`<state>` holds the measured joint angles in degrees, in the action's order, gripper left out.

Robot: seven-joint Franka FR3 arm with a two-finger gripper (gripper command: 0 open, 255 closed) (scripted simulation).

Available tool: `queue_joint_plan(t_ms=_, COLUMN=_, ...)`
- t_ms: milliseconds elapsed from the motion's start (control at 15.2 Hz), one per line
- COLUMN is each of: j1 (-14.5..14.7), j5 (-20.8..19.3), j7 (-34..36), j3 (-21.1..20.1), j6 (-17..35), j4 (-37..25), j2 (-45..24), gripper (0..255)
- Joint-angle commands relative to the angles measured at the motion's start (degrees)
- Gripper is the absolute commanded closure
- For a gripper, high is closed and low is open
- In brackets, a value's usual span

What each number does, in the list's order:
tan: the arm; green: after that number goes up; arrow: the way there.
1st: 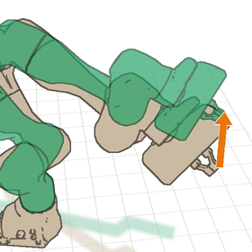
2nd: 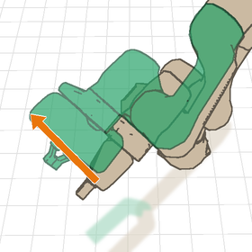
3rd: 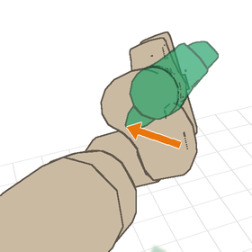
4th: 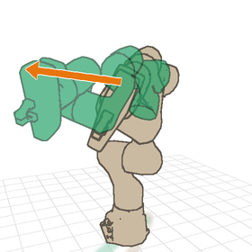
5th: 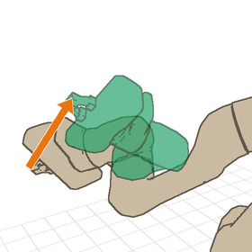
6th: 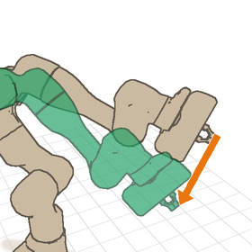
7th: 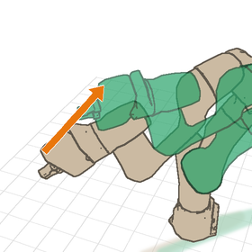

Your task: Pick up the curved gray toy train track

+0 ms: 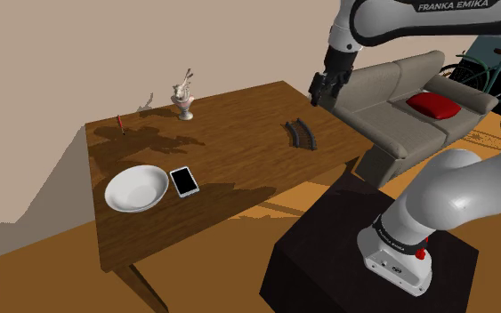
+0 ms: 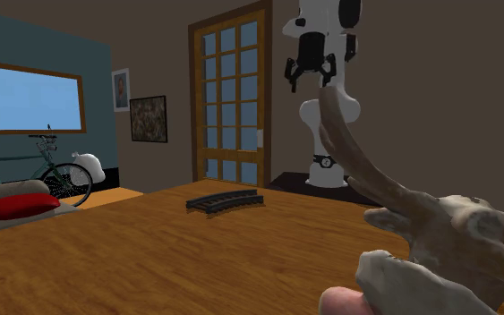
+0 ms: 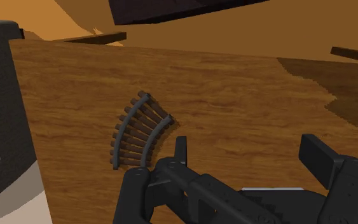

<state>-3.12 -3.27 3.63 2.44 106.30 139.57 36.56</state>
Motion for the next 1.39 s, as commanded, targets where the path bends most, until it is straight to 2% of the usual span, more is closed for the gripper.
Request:
queue_joint_plan(t_ms=0, j1=-0.67, j5=-0.51, j7=0.14, j3=0.70, j6=4.22, j4=1.07, j2=-2.91, gripper=0)
queue_joint_plan(t_ms=660, j1=-3.63, j5=-1.84, j7=0.21, j3=4.48, j6=21.32, j4=-1.47, j2=-21.87, gripper=0)
queue_joint_plan(t_ms=1320, j1=-6.22, j5=0.69, j7=-1.28, j3=7.61, j6=33.40, j4=-11.17, j2=-43.08, gripper=0)
